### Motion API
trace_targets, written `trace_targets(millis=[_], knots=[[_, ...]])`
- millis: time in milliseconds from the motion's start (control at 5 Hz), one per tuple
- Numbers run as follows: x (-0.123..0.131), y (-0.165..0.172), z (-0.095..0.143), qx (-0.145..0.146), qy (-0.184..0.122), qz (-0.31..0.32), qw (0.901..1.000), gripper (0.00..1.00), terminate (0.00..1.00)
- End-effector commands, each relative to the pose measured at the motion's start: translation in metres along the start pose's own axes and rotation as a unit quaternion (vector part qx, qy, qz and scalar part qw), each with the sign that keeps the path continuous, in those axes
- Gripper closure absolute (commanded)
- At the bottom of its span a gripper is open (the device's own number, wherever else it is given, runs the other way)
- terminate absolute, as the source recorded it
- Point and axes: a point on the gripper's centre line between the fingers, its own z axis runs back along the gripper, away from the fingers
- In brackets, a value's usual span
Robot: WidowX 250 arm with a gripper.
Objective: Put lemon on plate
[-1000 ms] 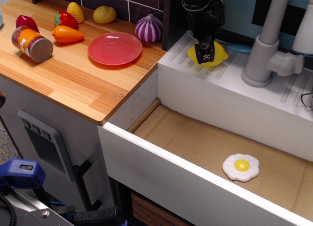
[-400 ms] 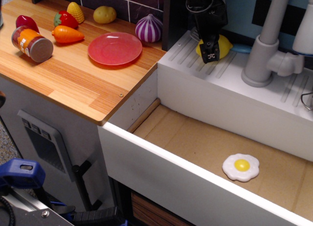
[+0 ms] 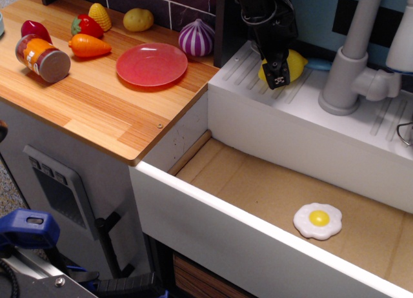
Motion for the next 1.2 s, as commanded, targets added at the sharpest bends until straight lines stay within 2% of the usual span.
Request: trace_targets(millis=[0,200,400,600,800,1000], knots=[[0.003,-0.008,0.023,-0.007,0.003,0.025,0.9996,1.00,0.00],[-0.004,-0.019,0.062,0.012,0.061,0.040,0.9973,1.00,0.00],[-0.027,-0.026,0.099,0.080,0.105,0.061,0.9894,1.00,0.00],[-0.065,-0.015,0.125,0.104,0.117,0.051,0.9864,1.00,0.00],[-0.097,0.008,0.129,0.111,0.127,0.012,0.9856,1.00,0.00],[-0.116,0.036,0.122,0.054,0.144,-0.014,0.9879,1.00,0.00]])
